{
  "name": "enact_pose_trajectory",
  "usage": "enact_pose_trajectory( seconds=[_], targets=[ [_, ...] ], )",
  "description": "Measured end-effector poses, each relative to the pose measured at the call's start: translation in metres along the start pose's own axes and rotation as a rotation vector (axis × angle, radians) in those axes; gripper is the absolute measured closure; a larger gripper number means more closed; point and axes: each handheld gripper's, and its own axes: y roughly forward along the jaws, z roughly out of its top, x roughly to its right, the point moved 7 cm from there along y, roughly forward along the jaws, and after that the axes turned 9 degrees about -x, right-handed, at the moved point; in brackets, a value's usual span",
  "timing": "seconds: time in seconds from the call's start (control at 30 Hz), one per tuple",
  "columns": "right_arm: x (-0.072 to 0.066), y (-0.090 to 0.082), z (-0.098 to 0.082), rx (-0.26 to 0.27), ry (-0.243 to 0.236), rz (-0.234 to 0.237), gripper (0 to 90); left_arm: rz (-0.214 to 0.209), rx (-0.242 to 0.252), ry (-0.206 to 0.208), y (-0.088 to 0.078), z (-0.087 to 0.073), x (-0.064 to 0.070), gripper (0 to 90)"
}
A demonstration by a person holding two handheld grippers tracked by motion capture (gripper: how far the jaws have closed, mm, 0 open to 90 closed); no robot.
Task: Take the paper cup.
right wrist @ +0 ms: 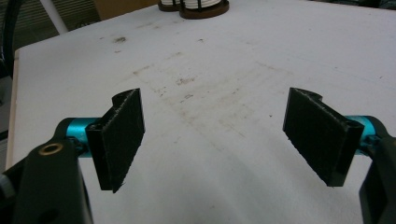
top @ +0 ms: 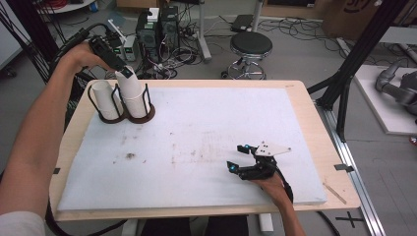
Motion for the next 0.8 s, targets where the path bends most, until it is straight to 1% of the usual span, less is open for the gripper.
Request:
enact_pose_trajectory(
  seconds=[0.07, 0.1, 0.17, 0.2, 0.23, 0.27, 0.3, 0.33, 0.37, 0.4, 0.43, 0.5, 0.8],
  targets=[
    [0.000, 0.000, 0.000, 0.000, 0.000, 0.000, 21.4, -0.003, -0.002, 0.008, 0.000, 0.000, 0.001, 36.2],
    [0.000, 0.000, 0.000, 0.000, 0.000, 0.000, 21.4, 0.000, 0.001, -0.001, -0.001, 0.000, 0.000, 36.3],
    [0.000, 0.000, 0.000, 0.000, 0.001, 0.000, 21.4, 0.000, 0.010, 0.002, -0.002, 0.000, 0.001, 36.5],
    [0.000, 0.000, 0.000, 0.000, -0.001, 0.001, 21.4, 0.002, 0.027, -0.001, -0.005, 0.002, 0.000, 36.6],
    [0.000, 0.000, 0.000, 0.000, -0.001, 0.001, 21.4, -0.010, 0.044, -0.005, -0.009, 0.003, 0.001, 36.7],
    [0.000, 0.000, 0.000, 0.000, 0.000, 0.000, 21.4, -0.012, 0.045, 0.002, -0.011, 0.004, 0.002, 36.7],
    [0.000, 0.000, 0.000, -0.001, 0.001, 0.001, 21.4, 0.001, 0.044, 0.004, -0.014, 0.005, 0.002, 36.7],
    [0.000, 0.000, 0.000, -0.002, 0.001, 0.002, 21.4, 0.003, 0.044, 0.001, -0.016, 0.005, 0.002, 36.7],
    [0.000, 0.000, 0.000, -0.002, 0.001, 0.002, 21.4, -0.004, 0.050, 0.001, -0.018, 0.006, 0.003, 36.7],
    [0.000, 0.000, 0.000, -0.002, 0.000, 0.002, 21.4, 0.003, 0.058, 0.002, -0.021, 0.007, 0.003, 36.7],
    [0.000, 0.000, 0.000, -0.003, 0.000, 0.003, 21.4, 0.004, 0.058, -0.003, -0.022, 0.007, 0.004, 36.7],
    [0.000, 0.000, 0.000, -0.003, -0.001, 0.003, 21.4, 0.009, 0.049, 0.004, -0.023, 0.007, 0.005, 36.7],
    [0.000, 0.000, 0.000, -0.002, -0.003, 0.001, 21.4, 0.024, 0.047, 0.005, -0.026, 0.006, 0.007, 36.7]
  ],
)
